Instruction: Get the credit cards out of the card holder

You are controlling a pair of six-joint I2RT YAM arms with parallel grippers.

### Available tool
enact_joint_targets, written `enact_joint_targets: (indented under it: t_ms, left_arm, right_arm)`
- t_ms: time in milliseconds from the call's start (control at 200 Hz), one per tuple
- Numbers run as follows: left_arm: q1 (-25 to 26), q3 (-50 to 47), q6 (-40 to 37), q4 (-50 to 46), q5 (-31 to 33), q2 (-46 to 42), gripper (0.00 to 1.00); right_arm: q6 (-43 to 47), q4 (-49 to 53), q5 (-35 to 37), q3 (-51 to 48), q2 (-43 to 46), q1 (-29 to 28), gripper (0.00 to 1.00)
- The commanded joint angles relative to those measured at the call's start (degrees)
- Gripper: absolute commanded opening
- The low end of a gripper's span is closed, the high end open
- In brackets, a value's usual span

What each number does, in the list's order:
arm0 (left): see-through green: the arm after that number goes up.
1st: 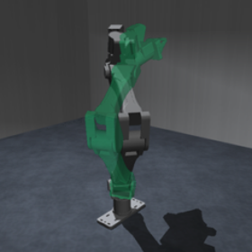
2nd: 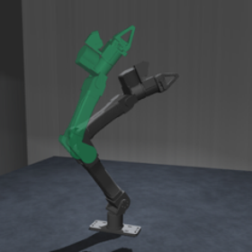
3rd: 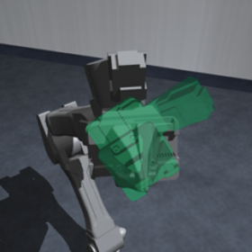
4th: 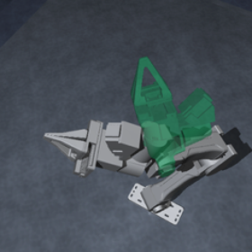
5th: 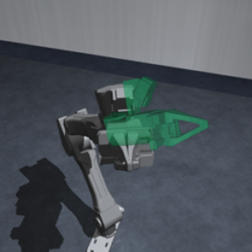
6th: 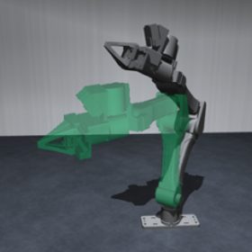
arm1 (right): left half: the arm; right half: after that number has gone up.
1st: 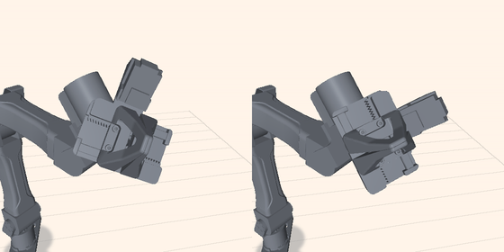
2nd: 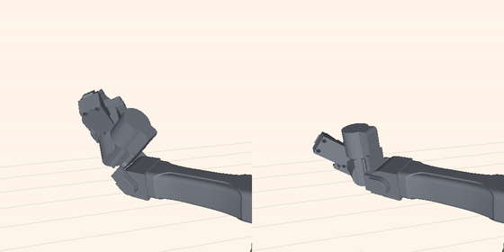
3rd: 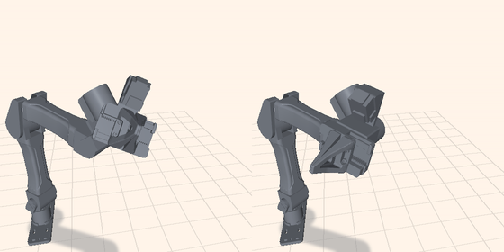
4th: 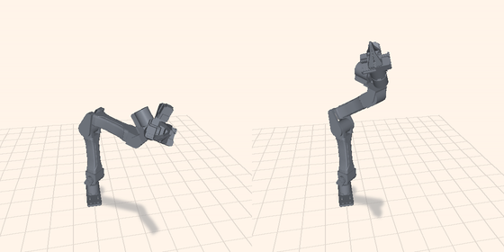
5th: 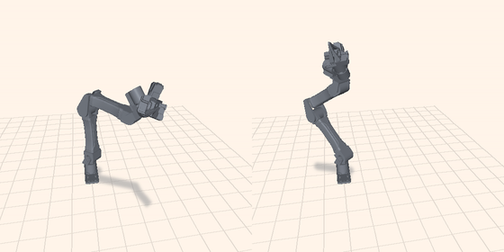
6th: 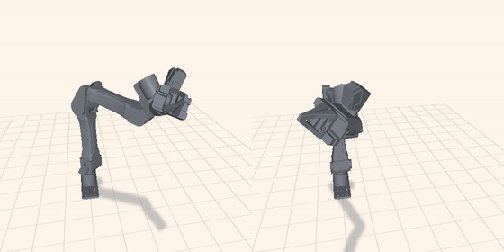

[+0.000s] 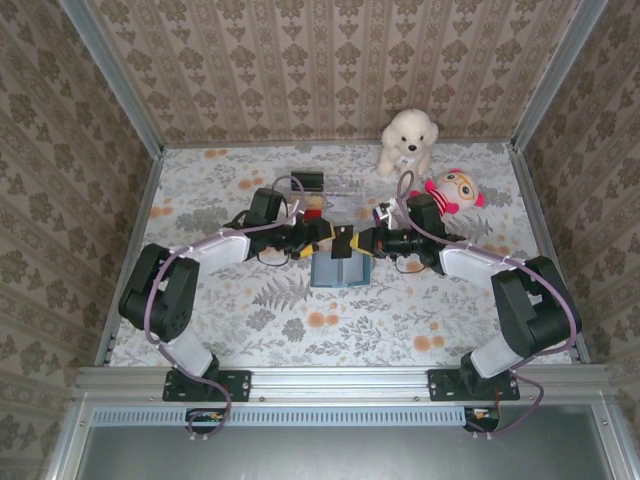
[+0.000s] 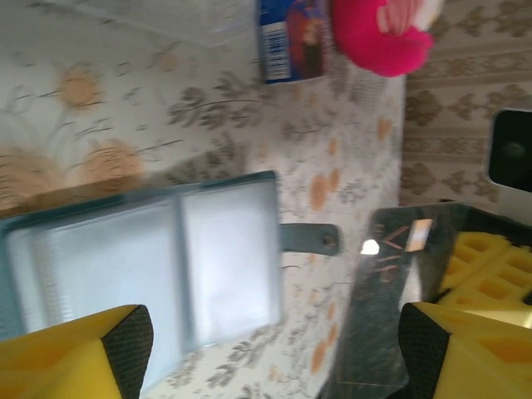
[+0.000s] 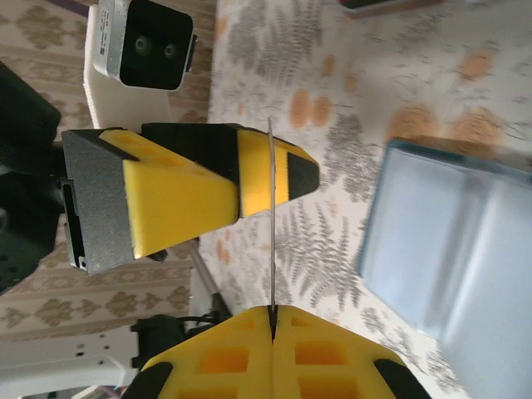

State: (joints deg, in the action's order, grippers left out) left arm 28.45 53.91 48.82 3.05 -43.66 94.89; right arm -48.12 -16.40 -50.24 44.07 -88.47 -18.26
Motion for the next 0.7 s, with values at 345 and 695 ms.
enact_joint_targets:
  t_ms: [345,695]
  left_arm:
    - [-0.96,1.11,10.71,16.61,-6.2,-8.75,0.47]
    - [-1.5,-0.12,12.08,19.73,-5.25,-11.57,0.07]
  right_arm:
    - [-8.91,-13.3,-10.48,7.29,0.57,0.3,0.0]
    - [-11.56,-17.17,-10.71,7.83,-0.92,0.17,0.0]
